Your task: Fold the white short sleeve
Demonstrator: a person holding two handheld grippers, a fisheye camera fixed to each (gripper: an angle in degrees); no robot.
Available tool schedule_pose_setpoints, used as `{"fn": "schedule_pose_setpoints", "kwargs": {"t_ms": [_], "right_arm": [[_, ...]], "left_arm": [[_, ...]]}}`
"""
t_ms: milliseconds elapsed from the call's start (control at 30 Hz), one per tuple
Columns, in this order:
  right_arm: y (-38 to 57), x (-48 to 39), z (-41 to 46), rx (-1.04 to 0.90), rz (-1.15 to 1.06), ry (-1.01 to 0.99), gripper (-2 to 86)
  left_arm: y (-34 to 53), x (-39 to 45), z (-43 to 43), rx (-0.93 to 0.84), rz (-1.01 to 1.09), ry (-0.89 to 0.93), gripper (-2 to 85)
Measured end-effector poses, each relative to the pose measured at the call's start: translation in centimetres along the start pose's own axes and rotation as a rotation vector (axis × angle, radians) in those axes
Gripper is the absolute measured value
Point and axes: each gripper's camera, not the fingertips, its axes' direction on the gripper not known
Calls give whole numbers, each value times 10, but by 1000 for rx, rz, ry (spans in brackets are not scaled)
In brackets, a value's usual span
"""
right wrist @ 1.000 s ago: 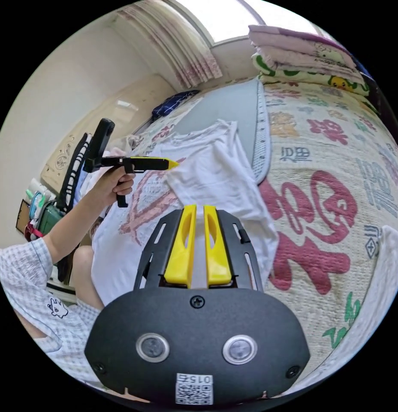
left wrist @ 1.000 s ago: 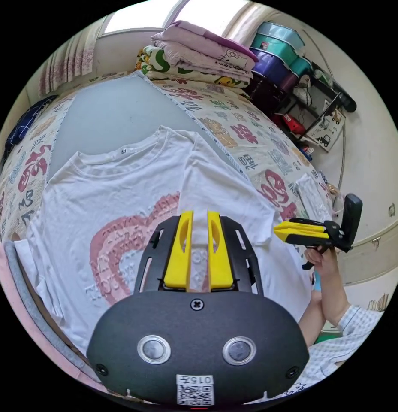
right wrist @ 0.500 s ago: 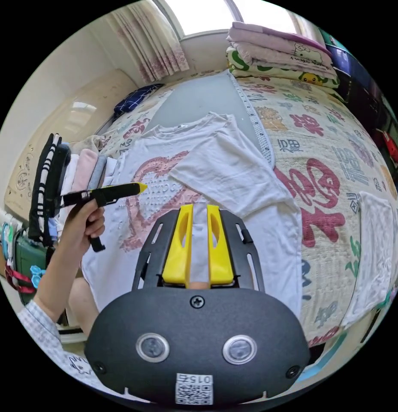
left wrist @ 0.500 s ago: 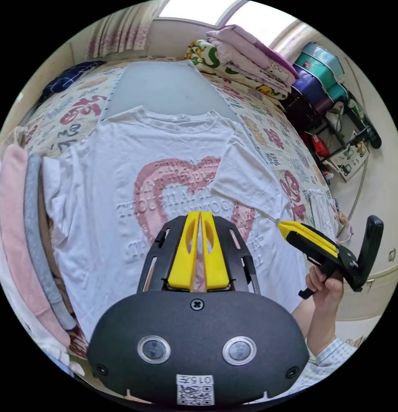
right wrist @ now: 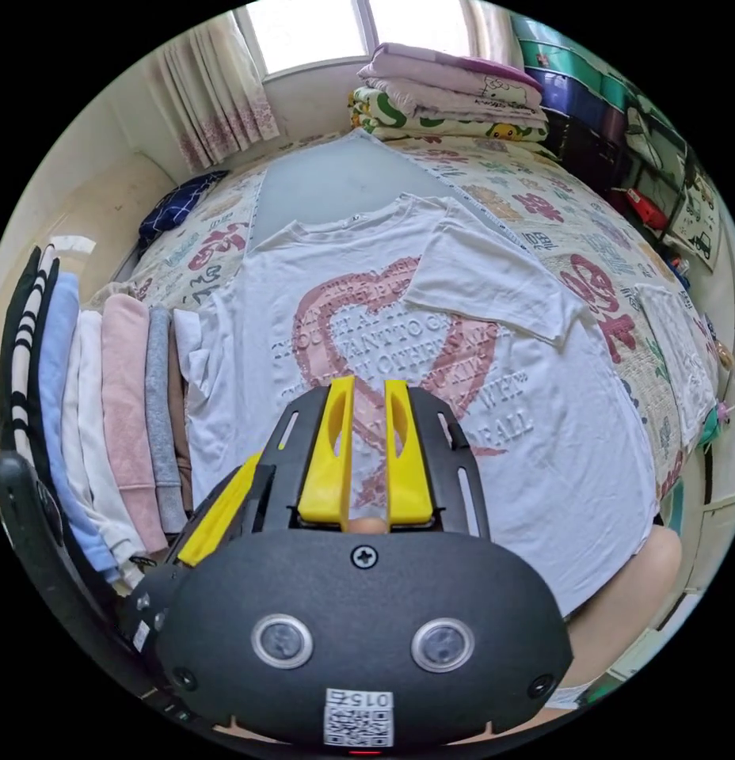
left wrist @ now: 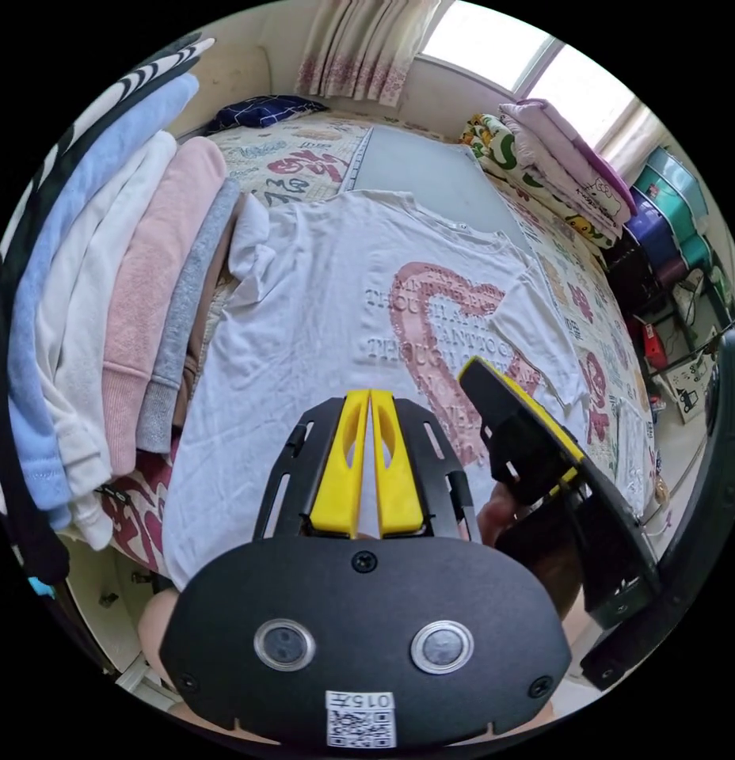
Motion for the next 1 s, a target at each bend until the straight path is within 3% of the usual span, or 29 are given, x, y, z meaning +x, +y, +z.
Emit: {"fn": "schedule_pose_setpoints", "kwargs": {"t_ms": [133, 233, 433, 733, 1000], "right_arm": [[22, -1, 41, 8, -78, -51, 168], [35, -3, 76, -20, -88, 18, 234], [72, 7, 127, 12, -129, 112, 227], [112, 49, 181, -9, -154, 119, 203], [130, 107, 208, -50, -65, 43, 198]], "left_arm": [[7, -20, 3, -3, -55, -53, -6], [13, -39, 10, 6, -128, -46, -5], [28, -75, 27, 29, -175, 39, -4], [45, -106, 45, 38, -248, 101, -8], [44, -108, 56, -2, -182, 60, -9]]}}
